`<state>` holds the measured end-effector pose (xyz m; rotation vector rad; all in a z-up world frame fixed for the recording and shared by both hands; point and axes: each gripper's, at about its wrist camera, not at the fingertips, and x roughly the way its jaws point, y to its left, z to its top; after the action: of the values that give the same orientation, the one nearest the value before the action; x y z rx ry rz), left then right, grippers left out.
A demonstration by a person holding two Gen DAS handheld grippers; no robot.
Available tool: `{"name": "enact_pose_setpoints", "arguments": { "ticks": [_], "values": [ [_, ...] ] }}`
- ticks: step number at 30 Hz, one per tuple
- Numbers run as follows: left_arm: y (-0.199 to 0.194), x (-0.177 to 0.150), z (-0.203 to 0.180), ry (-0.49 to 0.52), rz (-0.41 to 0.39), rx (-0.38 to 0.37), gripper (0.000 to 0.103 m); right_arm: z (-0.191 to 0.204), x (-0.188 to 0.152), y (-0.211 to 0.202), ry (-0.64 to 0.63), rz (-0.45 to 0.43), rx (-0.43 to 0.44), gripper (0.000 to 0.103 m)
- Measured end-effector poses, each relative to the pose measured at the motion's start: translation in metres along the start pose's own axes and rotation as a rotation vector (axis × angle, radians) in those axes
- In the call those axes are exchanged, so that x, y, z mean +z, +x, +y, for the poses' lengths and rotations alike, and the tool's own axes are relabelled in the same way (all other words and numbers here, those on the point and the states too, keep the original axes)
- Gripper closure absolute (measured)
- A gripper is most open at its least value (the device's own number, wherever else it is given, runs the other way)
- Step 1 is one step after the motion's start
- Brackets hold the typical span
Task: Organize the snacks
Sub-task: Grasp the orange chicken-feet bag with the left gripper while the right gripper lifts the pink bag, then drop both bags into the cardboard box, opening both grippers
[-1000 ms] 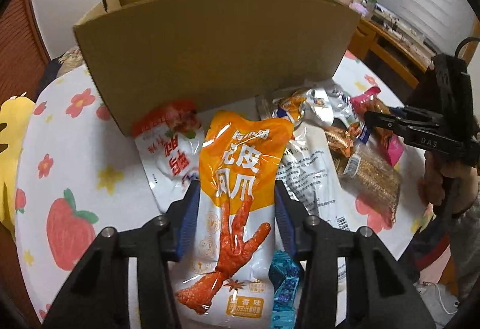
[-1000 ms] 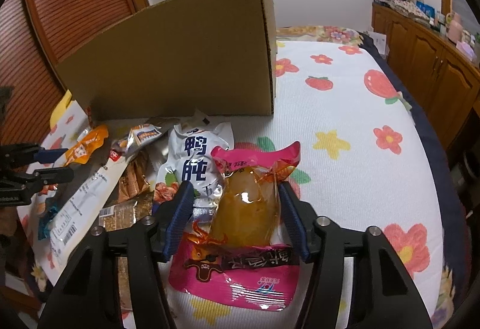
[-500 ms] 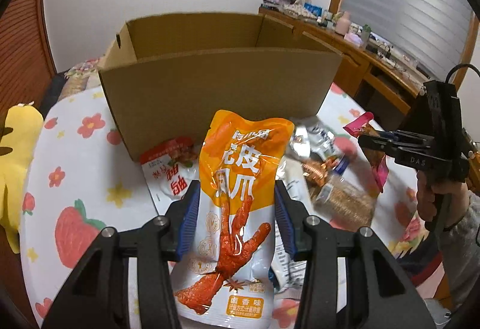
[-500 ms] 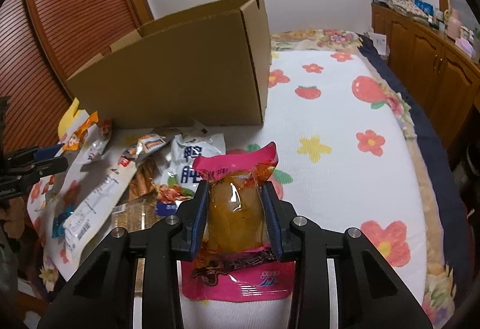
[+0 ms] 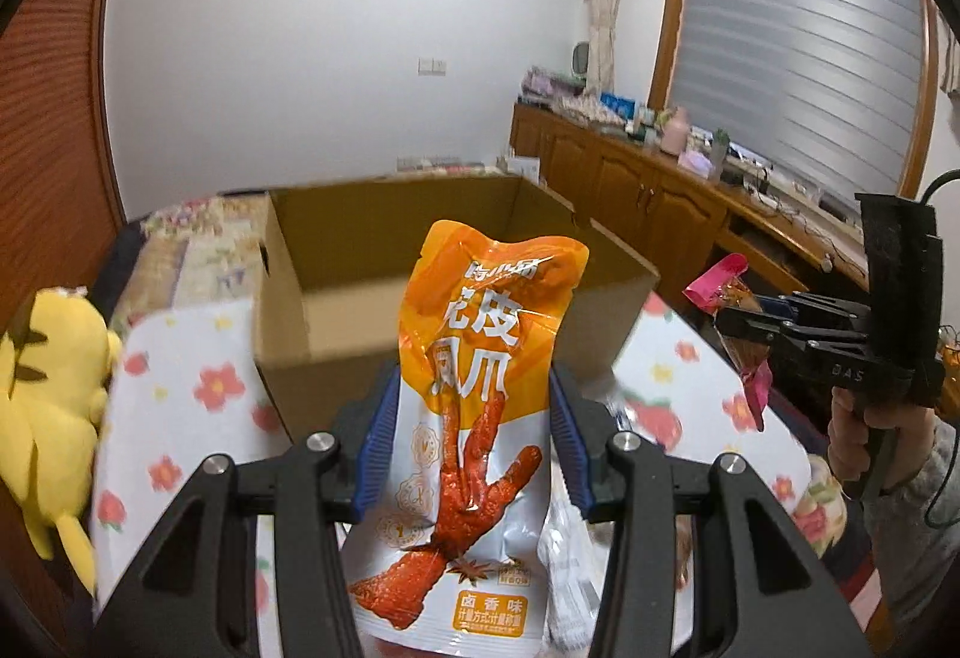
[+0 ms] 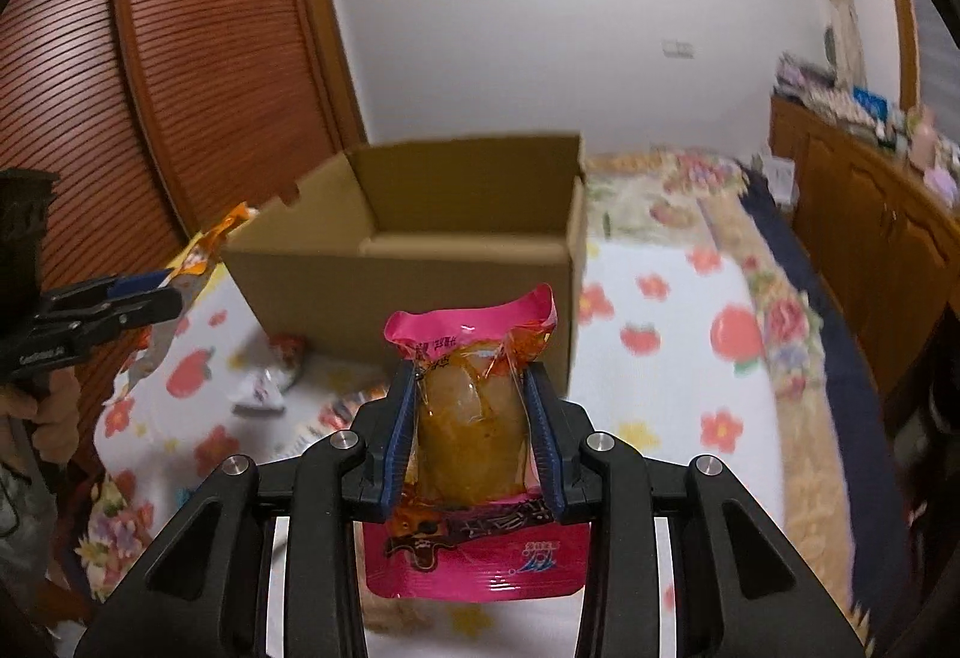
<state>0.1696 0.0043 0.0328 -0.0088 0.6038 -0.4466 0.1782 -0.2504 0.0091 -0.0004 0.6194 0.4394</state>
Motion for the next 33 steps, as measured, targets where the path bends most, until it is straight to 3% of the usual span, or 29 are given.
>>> {"name": "enact_pose_setpoints", "arguments": {
  "ticks": [9, 21, 33],
  "values": [
    [0.022, 0.04, 0.038, -0.002, -0.048, 0.054, 0.057, 0.013, 0.059, 0.019, -0.055, -0.079, 0.032, 0.069],
    [0.079, 0.073, 0.071, -0.045, -0.01, 0.111, 0.057, 0.015, 0.108, 0.09, -0.039, -0.068, -0.006, 0.068],
    [0.111, 0.071, 0.066, 0.002, 0.031, 0.092, 0.055, 0.008, 0.098, 0.136, -0.027, -0.022, -0.051, 0.067]
  ]
}}
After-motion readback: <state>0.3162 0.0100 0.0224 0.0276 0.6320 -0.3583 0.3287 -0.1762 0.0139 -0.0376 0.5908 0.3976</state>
